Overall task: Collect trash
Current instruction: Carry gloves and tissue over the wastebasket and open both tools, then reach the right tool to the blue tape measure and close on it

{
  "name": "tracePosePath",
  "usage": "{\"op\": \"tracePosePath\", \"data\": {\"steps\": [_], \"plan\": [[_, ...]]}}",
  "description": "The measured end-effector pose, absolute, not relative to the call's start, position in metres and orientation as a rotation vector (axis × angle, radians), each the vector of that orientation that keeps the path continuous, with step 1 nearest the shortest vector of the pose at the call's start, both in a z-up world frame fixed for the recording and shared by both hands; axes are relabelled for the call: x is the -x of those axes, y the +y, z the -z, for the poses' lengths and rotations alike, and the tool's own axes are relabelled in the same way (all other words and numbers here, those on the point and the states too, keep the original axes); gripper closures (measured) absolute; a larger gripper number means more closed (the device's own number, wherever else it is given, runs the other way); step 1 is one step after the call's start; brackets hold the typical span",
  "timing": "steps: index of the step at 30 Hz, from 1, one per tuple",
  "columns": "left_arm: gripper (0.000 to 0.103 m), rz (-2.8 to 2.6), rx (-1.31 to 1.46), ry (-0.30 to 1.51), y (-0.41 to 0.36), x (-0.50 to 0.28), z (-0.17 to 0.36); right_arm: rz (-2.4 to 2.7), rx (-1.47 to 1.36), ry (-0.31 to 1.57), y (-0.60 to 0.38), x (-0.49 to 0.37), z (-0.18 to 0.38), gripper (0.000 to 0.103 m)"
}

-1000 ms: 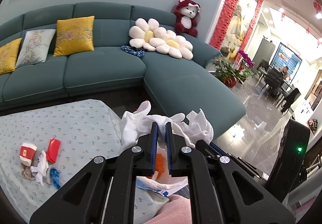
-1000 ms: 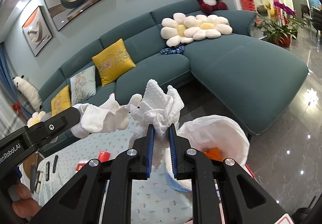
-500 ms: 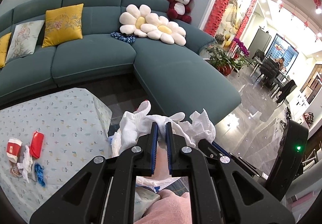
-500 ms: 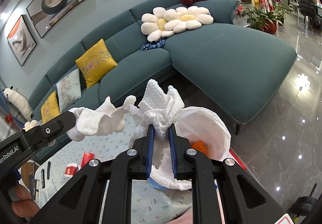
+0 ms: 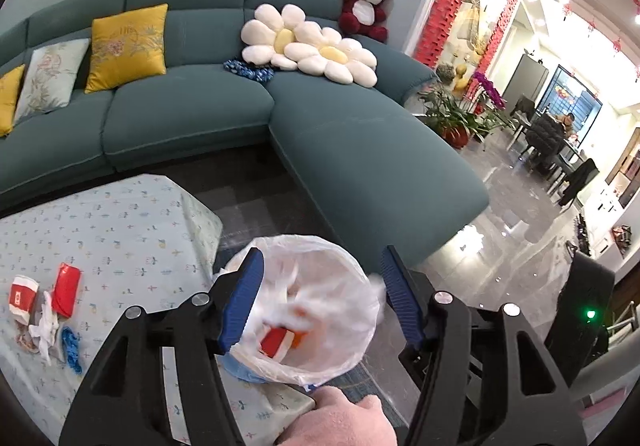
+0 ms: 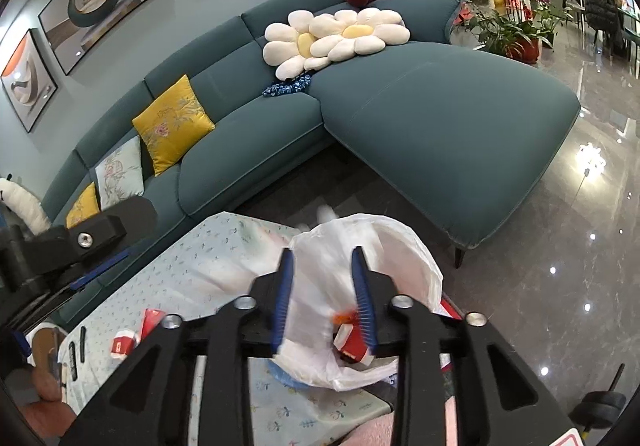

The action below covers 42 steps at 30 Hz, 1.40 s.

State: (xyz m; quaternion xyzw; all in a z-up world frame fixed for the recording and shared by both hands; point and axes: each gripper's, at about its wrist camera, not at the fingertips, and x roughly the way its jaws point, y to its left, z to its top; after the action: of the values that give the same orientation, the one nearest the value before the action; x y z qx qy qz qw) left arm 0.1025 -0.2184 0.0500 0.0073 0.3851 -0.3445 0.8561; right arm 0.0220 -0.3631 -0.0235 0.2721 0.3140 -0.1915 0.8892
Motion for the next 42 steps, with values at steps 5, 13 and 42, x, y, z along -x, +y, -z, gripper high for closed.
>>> {"op": "tracePosePath", "data": {"steps": [5, 13, 42], "plan": [[0.045, 0.708, -0.003, 0.813, -0.212, -0.104, -0.051, 0.394, -0.549, 0.649, -0.358, -0.02, 0.02, 0.064], [0.045, 0.675, 0.026, 0.801, -0.19, -0.108, -0.056, 0.373, -0.54, 0.65, -0.345, -0.019, 0.013, 0.063], [0.041, 0.345, 0.215, 0.839, 0.023, -0.141, -0.026, 0.139, -0.337, 0.743, -0.175, -0.071, 0.002, 0.052]]}}
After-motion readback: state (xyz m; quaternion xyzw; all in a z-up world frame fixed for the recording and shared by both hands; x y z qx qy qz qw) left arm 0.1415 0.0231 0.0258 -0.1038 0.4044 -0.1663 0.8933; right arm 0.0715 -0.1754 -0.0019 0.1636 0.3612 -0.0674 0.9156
